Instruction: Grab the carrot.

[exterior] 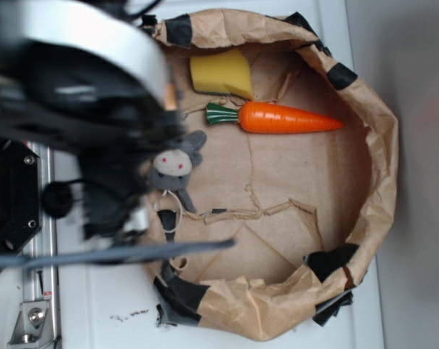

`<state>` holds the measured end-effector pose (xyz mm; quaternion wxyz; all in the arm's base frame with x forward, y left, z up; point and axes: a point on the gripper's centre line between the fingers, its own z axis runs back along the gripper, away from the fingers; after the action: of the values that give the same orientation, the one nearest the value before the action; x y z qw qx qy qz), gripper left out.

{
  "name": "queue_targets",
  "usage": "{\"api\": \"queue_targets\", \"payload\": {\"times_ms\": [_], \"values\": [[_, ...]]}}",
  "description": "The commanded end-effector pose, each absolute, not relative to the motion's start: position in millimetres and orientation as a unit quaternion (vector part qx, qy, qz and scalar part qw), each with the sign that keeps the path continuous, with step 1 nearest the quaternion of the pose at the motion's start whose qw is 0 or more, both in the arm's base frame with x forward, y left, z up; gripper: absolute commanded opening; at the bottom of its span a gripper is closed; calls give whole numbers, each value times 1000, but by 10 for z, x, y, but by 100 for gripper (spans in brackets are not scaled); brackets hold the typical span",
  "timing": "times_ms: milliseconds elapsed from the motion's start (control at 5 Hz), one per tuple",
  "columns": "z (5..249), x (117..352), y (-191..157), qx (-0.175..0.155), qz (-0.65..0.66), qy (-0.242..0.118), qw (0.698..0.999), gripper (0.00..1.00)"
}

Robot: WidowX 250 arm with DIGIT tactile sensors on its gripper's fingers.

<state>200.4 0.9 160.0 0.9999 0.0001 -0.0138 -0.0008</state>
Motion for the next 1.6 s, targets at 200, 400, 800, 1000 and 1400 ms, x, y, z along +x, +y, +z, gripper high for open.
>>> {"api": "queue_targets", "payload": {"times_ms": [200, 400, 800, 1000, 1400], "values": [[837, 2756, 119, 73, -149, 7, 986, 100], [729, 3022, 248, 58, -74, -12, 996, 100], [405, 3345, 392, 51, -67, -1, 996, 100], [204, 3279, 368, 44, -82, 15, 996, 100], [215, 3208, 391, -21, -52, 18, 998, 0]]}}
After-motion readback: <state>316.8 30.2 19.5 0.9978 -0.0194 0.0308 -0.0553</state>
